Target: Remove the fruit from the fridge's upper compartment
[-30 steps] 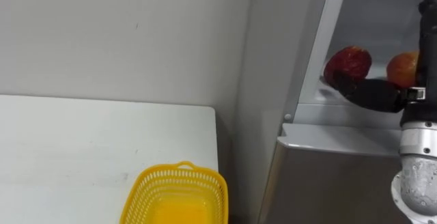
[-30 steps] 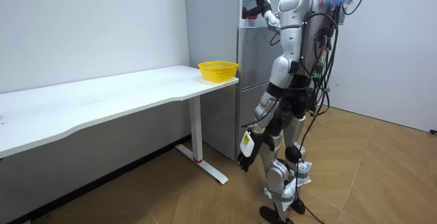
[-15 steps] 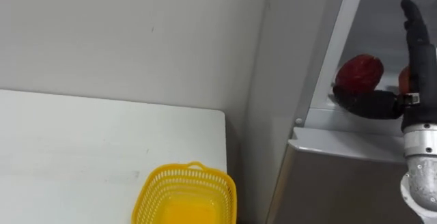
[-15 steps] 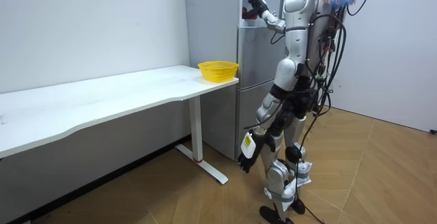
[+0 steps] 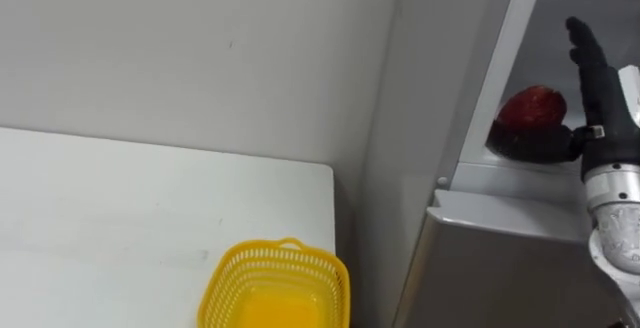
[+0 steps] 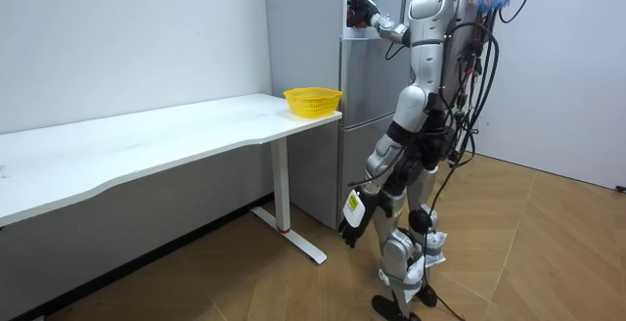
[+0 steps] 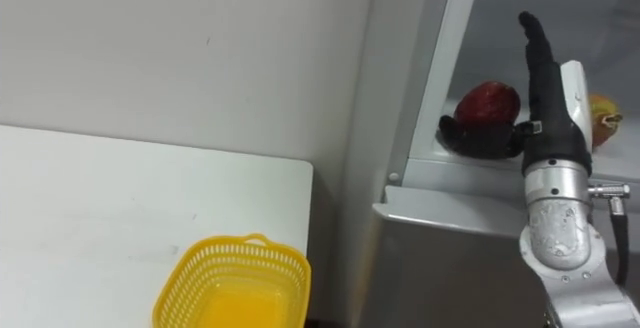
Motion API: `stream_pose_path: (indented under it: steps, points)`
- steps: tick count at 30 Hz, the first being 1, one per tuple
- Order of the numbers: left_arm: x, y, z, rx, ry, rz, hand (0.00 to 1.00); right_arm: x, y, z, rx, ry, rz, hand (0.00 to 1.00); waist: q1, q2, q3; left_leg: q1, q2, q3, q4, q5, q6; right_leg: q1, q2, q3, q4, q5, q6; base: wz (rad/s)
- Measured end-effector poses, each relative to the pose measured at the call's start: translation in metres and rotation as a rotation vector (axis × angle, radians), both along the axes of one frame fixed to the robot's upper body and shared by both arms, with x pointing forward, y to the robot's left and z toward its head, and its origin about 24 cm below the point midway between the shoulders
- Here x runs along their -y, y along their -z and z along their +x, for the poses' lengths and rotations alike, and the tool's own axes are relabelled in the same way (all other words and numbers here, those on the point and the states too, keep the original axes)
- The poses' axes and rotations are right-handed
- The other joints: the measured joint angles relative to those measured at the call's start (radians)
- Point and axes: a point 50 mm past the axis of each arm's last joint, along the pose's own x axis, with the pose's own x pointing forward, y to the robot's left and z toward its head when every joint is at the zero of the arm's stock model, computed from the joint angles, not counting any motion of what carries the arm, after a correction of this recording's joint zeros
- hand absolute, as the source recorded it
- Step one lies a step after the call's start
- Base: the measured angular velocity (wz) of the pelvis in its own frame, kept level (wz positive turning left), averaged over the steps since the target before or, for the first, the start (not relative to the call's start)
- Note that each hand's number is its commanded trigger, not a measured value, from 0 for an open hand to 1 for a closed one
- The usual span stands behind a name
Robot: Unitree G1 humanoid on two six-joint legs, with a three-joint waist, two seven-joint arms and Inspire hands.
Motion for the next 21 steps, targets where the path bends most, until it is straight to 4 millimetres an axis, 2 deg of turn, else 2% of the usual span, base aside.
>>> stream_pose_path:
  steps: [3,8,15,21]
  points:
    - [-0.003,0.0,-0.002,-0.009,-0.026,0.01,0.0,0.004,0.004,0.002,-0.027,-0.008,0.052,0.0,0.0,-0.005,0.001,-0.002,-0.001,-0.007,0.006,0.0,0.0,0.003,-0.001,-0.008,0.0,0.0,0.0,0.06]
    - [-0.004,0.0,-0.003,-0.023,-0.031,0.018,0.0,0.008,0.007,0.008,-0.066,-0.017,0.09,0.0,-0.001,0.0,0.0026,-0.002,-0.001,-0.009,0.014,0.0,0.0,0.008,-0.002,-0.01,0.0,0.0,-0.001,0.01]
    - [-0.005,0.0,-0.007,-0.046,-0.041,0.025,0.0,0.007,0.011,0.011,-0.123,-0.094,0.15,0.0,0.0,0.017,-0.0058,0.0,-0.001,-0.005,0.016,0.0,0.001,0.009,-0.003,-0.011,0.002,0.002,-0.003,0.0]
    - [-0.005,0.0,-0.008,-0.05,-0.048,0.026,0.0,0.014,0.012,0.012,-0.171,-0.152,0.146,0.0,-0.001,0.015,-0.008,0.007,-0.001,-0.004,0.016,0.001,0.001,0.016,-0.003,-0.012,-0.001,0.002,-0.003,0.0]
